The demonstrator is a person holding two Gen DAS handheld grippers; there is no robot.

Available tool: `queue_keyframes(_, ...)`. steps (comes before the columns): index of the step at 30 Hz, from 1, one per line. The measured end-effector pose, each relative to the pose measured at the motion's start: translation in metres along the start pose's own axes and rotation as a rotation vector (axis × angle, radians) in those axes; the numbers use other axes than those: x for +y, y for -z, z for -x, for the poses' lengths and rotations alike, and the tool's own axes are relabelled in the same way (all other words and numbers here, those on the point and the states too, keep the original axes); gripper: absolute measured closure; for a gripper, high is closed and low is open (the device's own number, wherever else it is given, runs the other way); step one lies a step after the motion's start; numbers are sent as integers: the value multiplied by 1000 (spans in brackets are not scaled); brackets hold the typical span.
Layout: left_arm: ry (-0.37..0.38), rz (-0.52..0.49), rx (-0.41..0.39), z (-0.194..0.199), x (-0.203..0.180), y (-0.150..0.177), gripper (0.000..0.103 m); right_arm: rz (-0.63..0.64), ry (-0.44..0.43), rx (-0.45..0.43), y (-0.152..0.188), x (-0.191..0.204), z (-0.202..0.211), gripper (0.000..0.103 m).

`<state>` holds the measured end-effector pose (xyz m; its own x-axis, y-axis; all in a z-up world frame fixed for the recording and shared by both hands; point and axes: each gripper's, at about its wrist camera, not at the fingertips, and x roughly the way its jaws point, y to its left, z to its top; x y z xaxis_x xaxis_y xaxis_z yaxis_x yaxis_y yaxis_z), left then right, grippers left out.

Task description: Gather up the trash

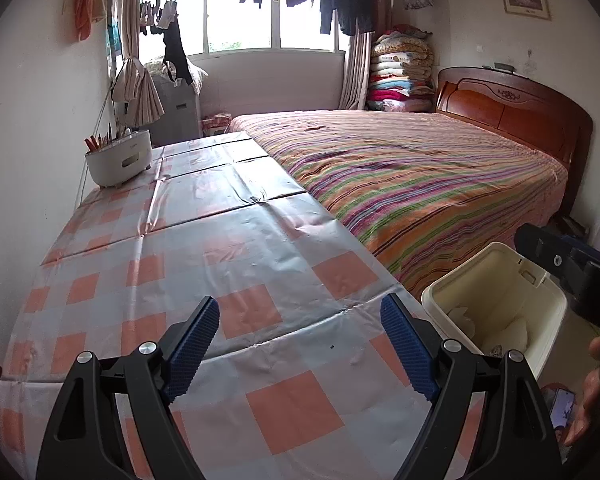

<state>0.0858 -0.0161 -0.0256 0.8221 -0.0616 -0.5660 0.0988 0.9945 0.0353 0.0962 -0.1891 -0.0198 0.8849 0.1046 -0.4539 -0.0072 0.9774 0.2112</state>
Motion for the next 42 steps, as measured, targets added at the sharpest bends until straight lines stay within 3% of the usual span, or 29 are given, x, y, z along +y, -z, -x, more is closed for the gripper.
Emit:
queue_keyframes(7, -57, -125, -37, 6, -20, 1, 22, -1, 2, -4, 0, 0, 1, 7)
queue_keyframes(13, -44, -170, -40, 8, -31, 3, 22, -2, 1, -3, 0, -1, 0, 7)
queue_keyframes(33, -56, -229, -57, 13, -48, 8, 22, -4, 3, -4, -1, -2, 1, 7)
queue_keyframes(42, -67, -204, -64, 13, -43, 7, 22, -10, 5, -4, -1, -3, 1, 7)
